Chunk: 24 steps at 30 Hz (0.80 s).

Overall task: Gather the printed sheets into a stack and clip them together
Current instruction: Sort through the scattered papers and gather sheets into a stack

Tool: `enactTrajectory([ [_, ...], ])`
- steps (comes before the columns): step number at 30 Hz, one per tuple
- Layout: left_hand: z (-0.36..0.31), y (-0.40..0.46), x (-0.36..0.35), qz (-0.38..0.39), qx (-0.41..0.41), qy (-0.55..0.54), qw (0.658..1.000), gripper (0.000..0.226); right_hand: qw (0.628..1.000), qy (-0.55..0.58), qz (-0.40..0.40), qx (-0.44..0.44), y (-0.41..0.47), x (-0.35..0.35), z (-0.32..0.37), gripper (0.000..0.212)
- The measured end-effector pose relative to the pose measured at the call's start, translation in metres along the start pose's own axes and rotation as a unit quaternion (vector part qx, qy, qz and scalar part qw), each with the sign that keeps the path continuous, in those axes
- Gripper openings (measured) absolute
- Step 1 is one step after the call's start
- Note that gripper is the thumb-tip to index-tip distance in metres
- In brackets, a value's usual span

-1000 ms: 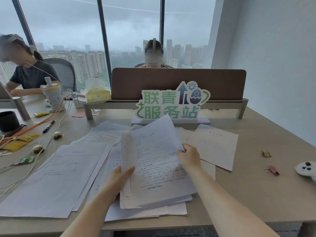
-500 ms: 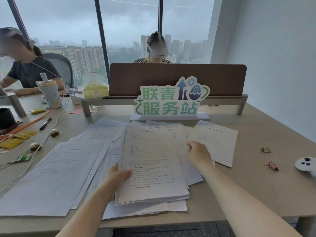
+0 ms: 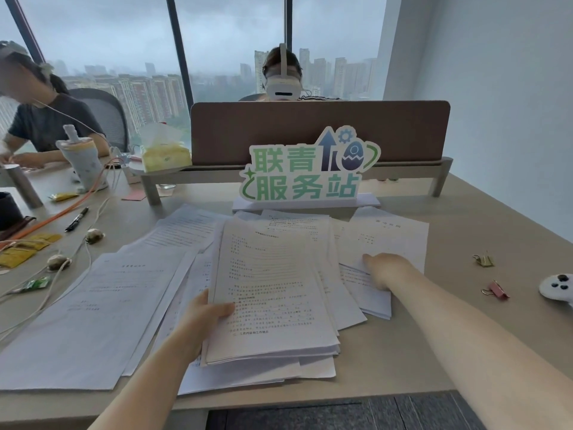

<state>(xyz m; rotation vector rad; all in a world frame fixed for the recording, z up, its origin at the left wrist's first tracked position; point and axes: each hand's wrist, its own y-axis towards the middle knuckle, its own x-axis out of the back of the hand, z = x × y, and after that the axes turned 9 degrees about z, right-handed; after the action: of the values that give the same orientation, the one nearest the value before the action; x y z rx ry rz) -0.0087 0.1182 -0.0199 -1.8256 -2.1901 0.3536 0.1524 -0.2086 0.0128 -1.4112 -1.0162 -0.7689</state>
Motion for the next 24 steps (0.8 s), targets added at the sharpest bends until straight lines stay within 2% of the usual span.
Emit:
enactTrajectory([
  [2,0.0,0.001,0.0,-0.002,0.0,0.0,1.0,0.036,0.999,-0.01,-0.041,0.017,-0.002,-0.003,-0.002,0.042],
  [4,0.0,0.001,0.0,-0.005,-0.001,0.0,1.0,0.035,0.998,-0.001,-0.06,0.013,-0.003,-0.006,-0.003,0.017],
  [5,0.0,0.001,0.0,-0.005,0.0,-0.003,1.0,0.035,0.998,0.018,-0.065,0.009,-0.005,-0.006,-0.005,0.011],
  [7,0.001,0.002,0.0,-0.011,0.001,-0.009,1.0,0.036,0.994,0.077,-0.077,-0.008,-0.004,-0.007,-0.006,0.031],
  [8,0.001,0.003,0.001,-0.015,0.001,-0.013,1.0,0.037,0.993,0.089,-0.081,-0.005,-0.003,-0.007,-0.007,0.034],
  [11,0.001,0.002,0.003,-0.02,0.003,-0.037,0.999,0.038,0.995,0.007,-0.093,0.031,-0.01,-0.008,-0.009,0.029],
  [13,0.0,0.001,0.005,-0.018,0.001,-0.054,0.998,0.037,0.994,0.012,-0.095,0.043,-0.016,-0.01,-0.008,0.017],
  [14,-0.001,0.0,0.005,-0.017,0.0,-0.063,0.998,0.037,0.994,0.011,-0.099,0.048,-0.017,-0.011,-0.008,0.021],
  [16,-0.002,-0.004,0.006,-0.016,0.0,-0.078,0.997,0.036,0.996,-0.018,-0.078,0.043,-0.022,-0.016,-0.011,0.047],
  [18,-0.001,-0.004,0.006,-0.019,0.008,-0.091,0.996,0.035,0.999,-0.023,-0.038,0.028,-0.021,-0.013,-0.014,0.062],
  [21,-0.003,-0.006,0.007,-0.019,0.008,-0.106,0.994,0.036,0.998,-0.053,-0.006,0.026,-0.016,-0.005,-0.017,0.066],
  [24,-0.004,-0.008,0.006,-0.014,0.009,-0.104,0.994,0.034,0.996,-0.091,0.006,0.027,-0.011,0.001,-0.016,0.061],
])
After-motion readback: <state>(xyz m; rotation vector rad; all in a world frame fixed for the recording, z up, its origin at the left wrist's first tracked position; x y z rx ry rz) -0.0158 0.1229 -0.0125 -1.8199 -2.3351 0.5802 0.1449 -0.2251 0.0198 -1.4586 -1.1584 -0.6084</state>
